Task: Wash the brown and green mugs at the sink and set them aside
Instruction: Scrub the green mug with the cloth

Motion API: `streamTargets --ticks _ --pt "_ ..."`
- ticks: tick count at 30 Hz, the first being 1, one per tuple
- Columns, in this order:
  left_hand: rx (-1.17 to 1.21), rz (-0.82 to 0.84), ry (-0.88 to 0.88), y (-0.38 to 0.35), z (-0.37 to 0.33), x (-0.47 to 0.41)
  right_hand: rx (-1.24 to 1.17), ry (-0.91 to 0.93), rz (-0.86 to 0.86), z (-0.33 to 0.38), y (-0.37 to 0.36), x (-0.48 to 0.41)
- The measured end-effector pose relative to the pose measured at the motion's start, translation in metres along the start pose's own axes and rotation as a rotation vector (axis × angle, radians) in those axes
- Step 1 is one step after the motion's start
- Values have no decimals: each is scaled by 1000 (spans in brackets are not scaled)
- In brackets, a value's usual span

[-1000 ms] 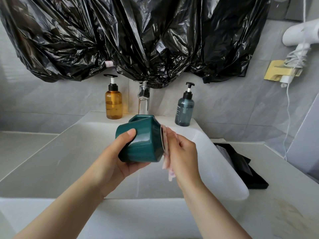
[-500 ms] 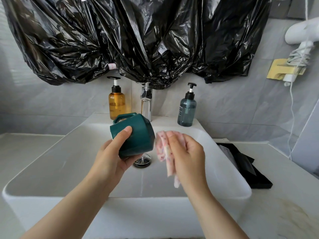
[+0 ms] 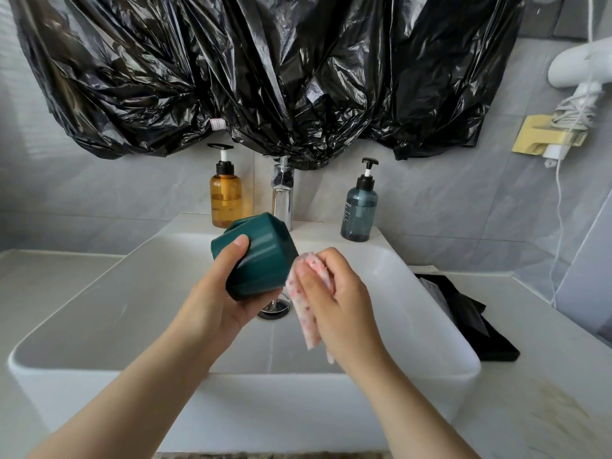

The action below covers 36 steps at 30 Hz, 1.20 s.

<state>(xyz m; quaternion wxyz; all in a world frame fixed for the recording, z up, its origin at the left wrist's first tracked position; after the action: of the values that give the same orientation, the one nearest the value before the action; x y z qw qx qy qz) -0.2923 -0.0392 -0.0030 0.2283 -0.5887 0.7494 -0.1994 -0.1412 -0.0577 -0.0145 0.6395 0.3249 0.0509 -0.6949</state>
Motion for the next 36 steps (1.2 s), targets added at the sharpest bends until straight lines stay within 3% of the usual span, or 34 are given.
streamTargets --ticks 5,10,22,25,28,30,33,36 --pt "68 94 15 -3 0 3 -98 -272 -83 -22 9 -15" --pt "28 150 33 -3 3 1 -170 -116 -259 -8 30 -5" --pt "-33 132 65 1 5 0 -187 70 -95 15 10 -5" --pt "-30 141 47 2 4 -1 -131 13 -32 12 14 2" --pt "-80 166 74 -2 6 -1 -55 -97 -108 3 20 -10" --pt "-80 167 82 -4 7 0 -79 -61 -143 10 20 -16" --pt "-53 122 59 1 4 -1 -107 47 -3 18 14 -7" --pt "-34 98 53 4 3 -1 100 -66 78 -1 28 1"
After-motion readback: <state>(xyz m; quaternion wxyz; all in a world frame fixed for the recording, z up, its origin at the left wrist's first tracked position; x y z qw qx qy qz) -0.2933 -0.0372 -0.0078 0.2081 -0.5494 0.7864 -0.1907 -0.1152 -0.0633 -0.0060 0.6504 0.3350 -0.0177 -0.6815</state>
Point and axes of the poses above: each hand's wrist, its own x-axis away from the middle knuckle, its own y-axis out of the back of the hand, z = x × y, the point moved 1 cm from there along -x, towards the middle knuckle, and after that the axes turned 7 degrees about z, right-handed, at the moved point
